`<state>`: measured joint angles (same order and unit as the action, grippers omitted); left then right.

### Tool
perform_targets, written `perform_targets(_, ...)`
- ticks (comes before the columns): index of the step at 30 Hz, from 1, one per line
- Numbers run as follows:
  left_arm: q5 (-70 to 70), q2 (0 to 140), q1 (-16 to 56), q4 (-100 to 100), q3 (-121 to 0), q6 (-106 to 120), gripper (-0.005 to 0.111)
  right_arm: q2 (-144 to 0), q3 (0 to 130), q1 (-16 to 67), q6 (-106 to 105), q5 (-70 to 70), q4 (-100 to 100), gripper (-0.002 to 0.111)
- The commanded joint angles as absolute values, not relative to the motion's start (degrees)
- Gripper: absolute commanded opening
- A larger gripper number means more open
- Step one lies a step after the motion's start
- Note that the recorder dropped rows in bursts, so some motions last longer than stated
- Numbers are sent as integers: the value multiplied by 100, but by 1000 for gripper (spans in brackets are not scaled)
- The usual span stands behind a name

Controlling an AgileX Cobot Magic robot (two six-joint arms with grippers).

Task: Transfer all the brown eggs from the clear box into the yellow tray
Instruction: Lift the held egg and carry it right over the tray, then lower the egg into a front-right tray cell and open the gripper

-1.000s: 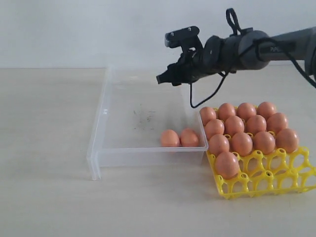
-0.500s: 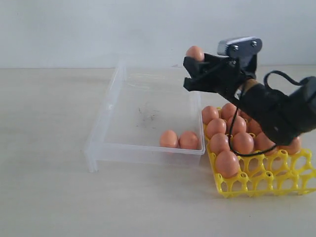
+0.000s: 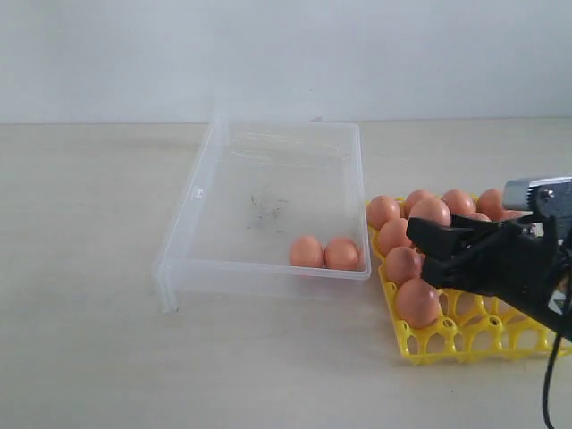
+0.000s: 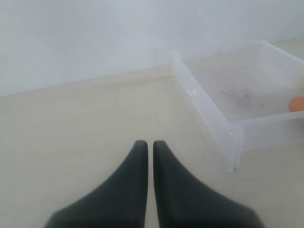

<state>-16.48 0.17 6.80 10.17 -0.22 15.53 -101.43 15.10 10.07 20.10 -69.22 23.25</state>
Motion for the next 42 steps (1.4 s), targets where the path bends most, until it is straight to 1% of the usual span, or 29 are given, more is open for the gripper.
perform_targets(1,-1634,0,714,1009,0,1554,4,-9182,888,986,1888,-6996,2323,0)
perform_targets(4,-1634,0,714,1009,0,1554,4,-8886,535,986,2005,-6996,2284,0)
perform_targets(10,-1634,0,714,1009,0,1554,4,-8858,53,986,2058,-6996,2159,0)
perform_targets(20,-1634,0,714,1009,0,1554,4,-8858,66,986,2376,-5817,2033,0)
perform_targets(29,-1634,0,714,1009,0,1554,4,-8858,168,986,2260,-5697,1697,0)
perform_targets(33,-1634,0,714,1009,0,1554,4,-8858,470,986,2591,-5141,1989,0)
perform_targets(42,-1634,0,714,1009,0,1554,4,-8858,471,986,2776,-4812,2129,0)
